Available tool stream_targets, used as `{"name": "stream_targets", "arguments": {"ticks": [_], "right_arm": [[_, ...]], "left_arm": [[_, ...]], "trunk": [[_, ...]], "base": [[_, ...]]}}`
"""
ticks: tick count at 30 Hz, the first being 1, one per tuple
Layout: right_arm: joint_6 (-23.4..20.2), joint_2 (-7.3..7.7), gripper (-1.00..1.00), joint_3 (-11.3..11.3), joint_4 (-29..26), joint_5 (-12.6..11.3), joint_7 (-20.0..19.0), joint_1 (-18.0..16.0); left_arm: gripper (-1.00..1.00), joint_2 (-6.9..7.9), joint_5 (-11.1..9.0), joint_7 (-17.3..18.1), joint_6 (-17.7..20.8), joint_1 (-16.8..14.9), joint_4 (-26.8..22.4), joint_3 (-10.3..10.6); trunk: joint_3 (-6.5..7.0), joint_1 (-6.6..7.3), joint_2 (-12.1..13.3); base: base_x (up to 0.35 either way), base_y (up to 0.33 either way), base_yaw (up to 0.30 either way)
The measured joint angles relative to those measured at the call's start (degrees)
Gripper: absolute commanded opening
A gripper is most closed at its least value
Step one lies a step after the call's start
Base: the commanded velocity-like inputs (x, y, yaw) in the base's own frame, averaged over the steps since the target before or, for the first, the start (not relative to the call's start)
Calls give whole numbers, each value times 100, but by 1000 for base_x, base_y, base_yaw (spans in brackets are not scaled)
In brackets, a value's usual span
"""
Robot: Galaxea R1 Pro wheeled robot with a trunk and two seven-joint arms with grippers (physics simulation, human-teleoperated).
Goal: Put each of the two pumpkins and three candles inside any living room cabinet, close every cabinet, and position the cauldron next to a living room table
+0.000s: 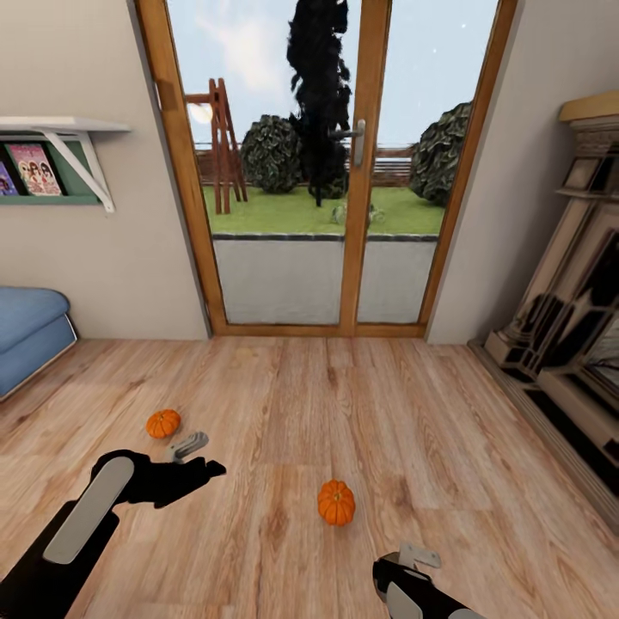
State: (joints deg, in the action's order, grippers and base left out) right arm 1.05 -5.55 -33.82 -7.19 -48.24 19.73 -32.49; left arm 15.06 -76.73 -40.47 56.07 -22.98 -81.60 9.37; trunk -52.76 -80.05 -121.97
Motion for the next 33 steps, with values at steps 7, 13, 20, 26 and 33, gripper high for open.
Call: {"name": "stream_targets", "arguments": {"ticks": [7,13,20,26,33], "right_arm": [[-24,0,-100,8,40,-25,-644,0],[-28,1,-100,9,53,-24,-770,0],[-29,1,-100,9,54,-14,-778,0],[-29,1,-100,10,54,-14,-779,0],[-27,1,-100,9,54,-13,-779,0]], "left_arm": [[100,-273,8,-742,-18,0,0,5],[100,-343,77,-826,-25,0,0,5],[100,-350,206,-834,-27,0,0,3],[100,-350,219,-833,-27,0,0,3],[100,-350,221,-839,-27,0,0,-6]], "trunk": [[126,154,281],[233,286,521],[359,439,802],[467,571,1043],[592,725,1324]], "base": [[0,0,0],[0,0,0],[0,0,0],[0,0,0],[0,0,0]]}}
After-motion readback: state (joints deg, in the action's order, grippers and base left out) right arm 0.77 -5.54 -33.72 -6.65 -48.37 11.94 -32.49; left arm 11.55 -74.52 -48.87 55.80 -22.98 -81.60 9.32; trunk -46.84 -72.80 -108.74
